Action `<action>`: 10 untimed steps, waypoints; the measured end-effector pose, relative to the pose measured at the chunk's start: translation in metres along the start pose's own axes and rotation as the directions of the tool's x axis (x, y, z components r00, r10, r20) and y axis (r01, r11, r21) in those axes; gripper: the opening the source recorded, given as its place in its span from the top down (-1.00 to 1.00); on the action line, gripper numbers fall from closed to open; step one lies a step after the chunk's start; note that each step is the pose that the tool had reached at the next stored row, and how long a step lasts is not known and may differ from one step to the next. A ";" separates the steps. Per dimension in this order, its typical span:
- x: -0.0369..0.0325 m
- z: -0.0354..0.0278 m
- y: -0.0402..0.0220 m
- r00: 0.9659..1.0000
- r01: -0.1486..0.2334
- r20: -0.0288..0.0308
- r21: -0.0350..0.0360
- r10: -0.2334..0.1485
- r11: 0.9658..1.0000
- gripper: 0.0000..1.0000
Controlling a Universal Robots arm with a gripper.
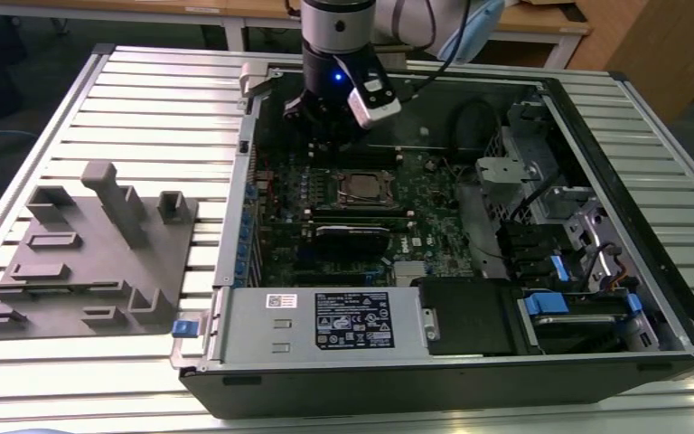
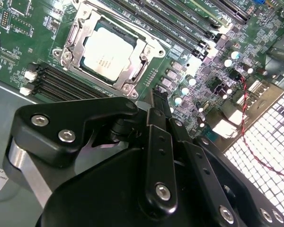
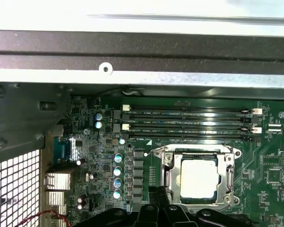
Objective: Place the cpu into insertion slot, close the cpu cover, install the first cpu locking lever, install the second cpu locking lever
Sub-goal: 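Install the first cpu locking lever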
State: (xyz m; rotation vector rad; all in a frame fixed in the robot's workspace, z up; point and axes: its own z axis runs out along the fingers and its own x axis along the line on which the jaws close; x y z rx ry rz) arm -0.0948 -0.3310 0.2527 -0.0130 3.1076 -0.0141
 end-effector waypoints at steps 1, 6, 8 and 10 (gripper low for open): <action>0.0000 -0.0001 0.0000 1.000 0.000 0.000 0.000 0.000 1.000 0.79; 0.0000 -0.0006 0.0000 1.000 0.000 0.000 0.000 0.000 1.000 0.79; 0.0000 -0.0012 0.0000 1.000 0.000 0.000 0.001 0.000 1.000 0.79; 0.0000 -0.0020 0.0000 1.000 0.000 0.000 0.000 0.000 1.000 0.79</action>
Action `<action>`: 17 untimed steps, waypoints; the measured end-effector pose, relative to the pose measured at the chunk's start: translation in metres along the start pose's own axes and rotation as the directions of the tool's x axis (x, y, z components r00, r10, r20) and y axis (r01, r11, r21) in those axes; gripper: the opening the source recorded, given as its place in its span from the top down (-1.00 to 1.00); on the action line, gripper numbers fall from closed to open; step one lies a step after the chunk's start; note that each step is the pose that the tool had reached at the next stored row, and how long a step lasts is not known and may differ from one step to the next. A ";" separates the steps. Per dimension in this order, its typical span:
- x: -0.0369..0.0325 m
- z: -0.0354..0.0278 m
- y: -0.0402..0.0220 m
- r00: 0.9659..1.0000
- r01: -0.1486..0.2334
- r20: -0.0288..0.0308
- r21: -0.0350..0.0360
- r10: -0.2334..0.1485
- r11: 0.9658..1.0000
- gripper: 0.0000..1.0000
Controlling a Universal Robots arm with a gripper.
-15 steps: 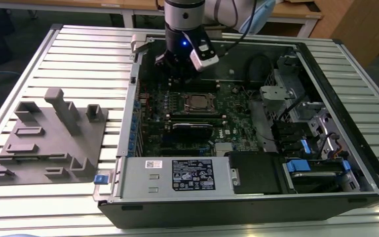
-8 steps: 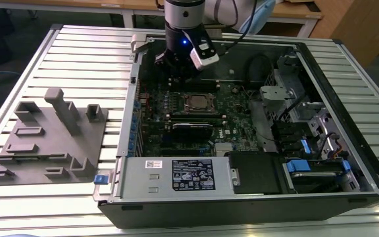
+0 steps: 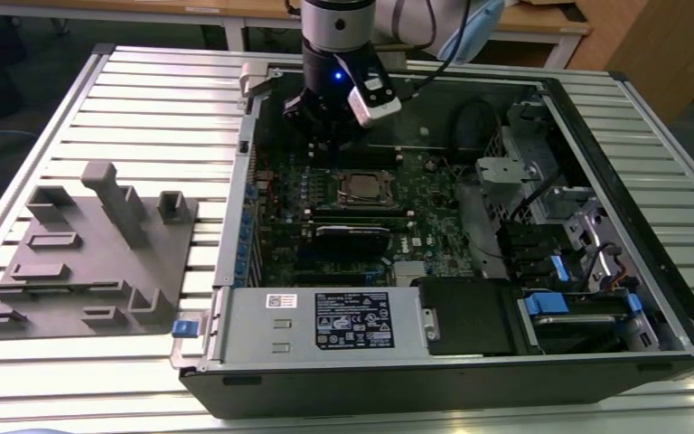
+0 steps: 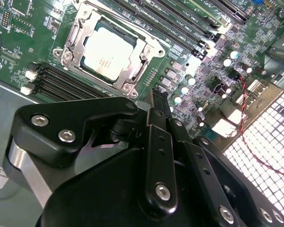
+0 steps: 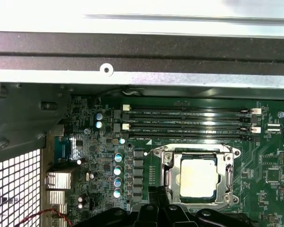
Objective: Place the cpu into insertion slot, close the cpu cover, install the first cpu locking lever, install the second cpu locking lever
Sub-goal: 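Install the first cpu locking lever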
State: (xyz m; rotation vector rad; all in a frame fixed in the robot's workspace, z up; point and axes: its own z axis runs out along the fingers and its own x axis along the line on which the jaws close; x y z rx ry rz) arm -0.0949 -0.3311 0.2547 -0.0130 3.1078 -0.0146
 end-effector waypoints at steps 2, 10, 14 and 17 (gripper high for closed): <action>0.0000 -0.0009 0.0000 1.000 0.000 0.000 0.000 0.000 1.000 0.79; 0.0005 -0.0011 0.0000 1.000 0.000 0.000 0.000 0.000 1.000 0.79; 0.0061 -0.0011 0.0000 1.000 0.000 0.000 0.000 0.000 1.000 0.79; 0.0113 -0.0012 0.0000 1.000 0.000 0.000 0.000 0.000 1.000 0.79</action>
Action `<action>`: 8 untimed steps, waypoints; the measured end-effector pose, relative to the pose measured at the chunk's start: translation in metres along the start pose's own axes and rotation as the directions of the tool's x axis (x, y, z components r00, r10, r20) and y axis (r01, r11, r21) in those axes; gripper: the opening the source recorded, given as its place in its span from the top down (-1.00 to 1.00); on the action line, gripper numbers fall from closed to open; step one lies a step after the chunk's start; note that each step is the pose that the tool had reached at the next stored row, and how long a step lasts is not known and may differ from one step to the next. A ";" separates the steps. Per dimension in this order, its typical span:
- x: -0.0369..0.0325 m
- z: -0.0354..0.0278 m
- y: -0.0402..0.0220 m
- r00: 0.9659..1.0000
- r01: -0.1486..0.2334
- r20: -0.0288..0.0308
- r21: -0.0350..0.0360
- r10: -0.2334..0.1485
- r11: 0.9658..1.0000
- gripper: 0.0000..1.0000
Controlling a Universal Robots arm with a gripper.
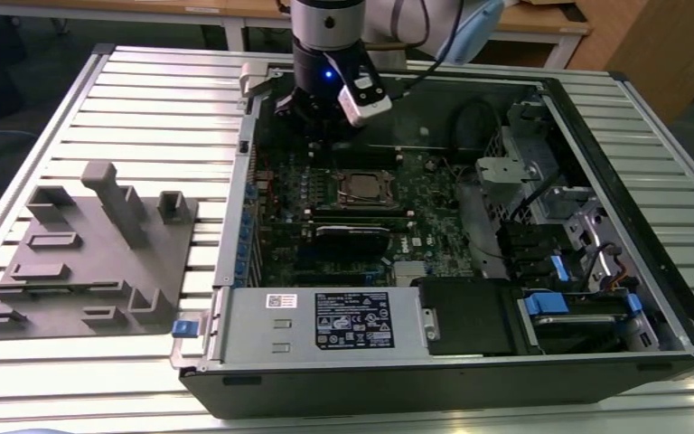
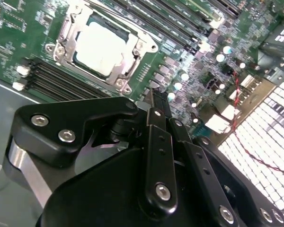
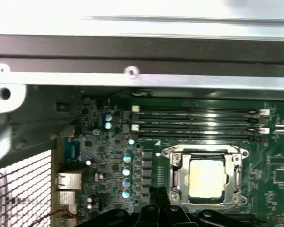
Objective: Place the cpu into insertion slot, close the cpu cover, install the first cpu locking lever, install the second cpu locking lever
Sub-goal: 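Install the first cpu locking lever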
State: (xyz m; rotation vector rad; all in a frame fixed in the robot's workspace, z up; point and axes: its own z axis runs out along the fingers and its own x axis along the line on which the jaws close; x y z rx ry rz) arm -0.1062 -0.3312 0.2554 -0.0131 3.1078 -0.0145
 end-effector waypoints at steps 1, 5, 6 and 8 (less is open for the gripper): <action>0.0014 0.0000 -0.0001 1.000 0.000 0.000 0.000 0.000 1.000 0.79; 0.0055 -0.0001 -0.0003 1.000 0.000 0.000 0.000 0.000 1.000 0.79; 0.0062 -0.0002 -0.0004 1.000 0.000 0.000 0.000 0.000 1.000 0.79; 0.0071 -0.0002 -0.0007 1.000 0.000 0.000 -0.012 0.000 1.000 0.79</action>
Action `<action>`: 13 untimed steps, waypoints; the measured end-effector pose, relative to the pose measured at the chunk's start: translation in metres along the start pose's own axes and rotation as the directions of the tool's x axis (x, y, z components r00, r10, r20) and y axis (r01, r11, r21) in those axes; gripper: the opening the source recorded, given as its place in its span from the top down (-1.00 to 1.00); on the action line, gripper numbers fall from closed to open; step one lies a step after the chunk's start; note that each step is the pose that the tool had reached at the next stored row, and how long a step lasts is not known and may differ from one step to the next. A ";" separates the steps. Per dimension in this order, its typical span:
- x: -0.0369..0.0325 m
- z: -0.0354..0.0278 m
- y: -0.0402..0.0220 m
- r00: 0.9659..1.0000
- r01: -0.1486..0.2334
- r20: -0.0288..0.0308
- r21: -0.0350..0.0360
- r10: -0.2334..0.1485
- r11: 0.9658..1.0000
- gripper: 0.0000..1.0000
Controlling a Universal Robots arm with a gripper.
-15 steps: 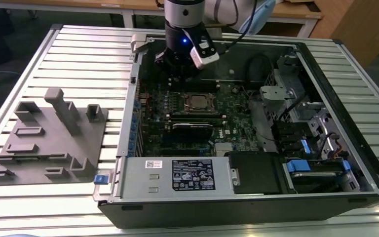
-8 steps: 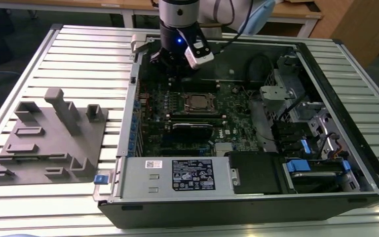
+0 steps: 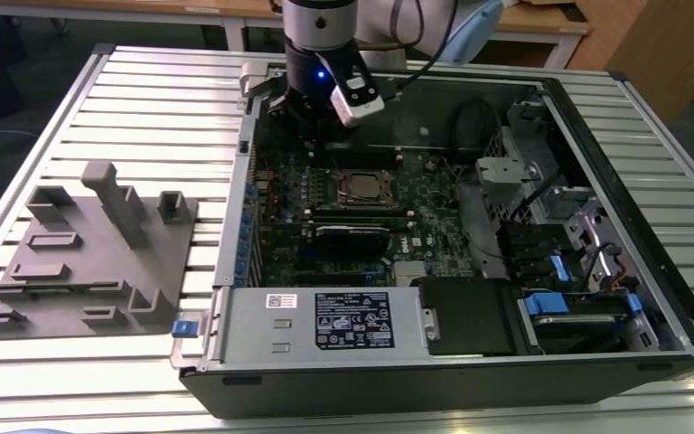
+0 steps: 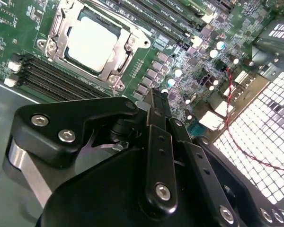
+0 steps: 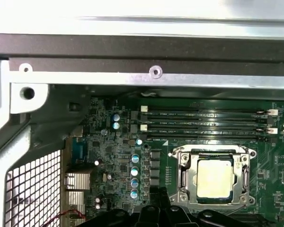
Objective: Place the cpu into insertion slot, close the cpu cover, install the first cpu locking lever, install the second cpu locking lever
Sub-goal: 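Install the first cpu locking lever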
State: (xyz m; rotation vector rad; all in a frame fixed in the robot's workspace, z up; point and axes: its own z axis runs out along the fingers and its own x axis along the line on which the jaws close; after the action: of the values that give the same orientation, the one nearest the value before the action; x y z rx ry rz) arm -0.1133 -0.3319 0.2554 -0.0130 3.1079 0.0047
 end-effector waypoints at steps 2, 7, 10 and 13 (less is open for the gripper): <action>0.0005 0.0000 -0.0003 1.000 -0.001 0.000 -0.019 0.001 1.000 0.79; 0.0022 -0.0001 -0.0011 1.000 -0.003 0.001 -0.078 0.003 0.997 0.79; 0.0027 -0.0001 -0.0018 1.000 -0.004 0.001 -0.113 0.004 0.994 0.79; 0.0028 -0.0001 -0.0019 1.000 -0.005 0.001 -0.133 0.005 0.991 0.79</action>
State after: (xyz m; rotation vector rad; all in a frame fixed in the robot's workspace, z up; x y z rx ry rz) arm -0.1161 -0.3338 0.2554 -0.0092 3.1001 0.2121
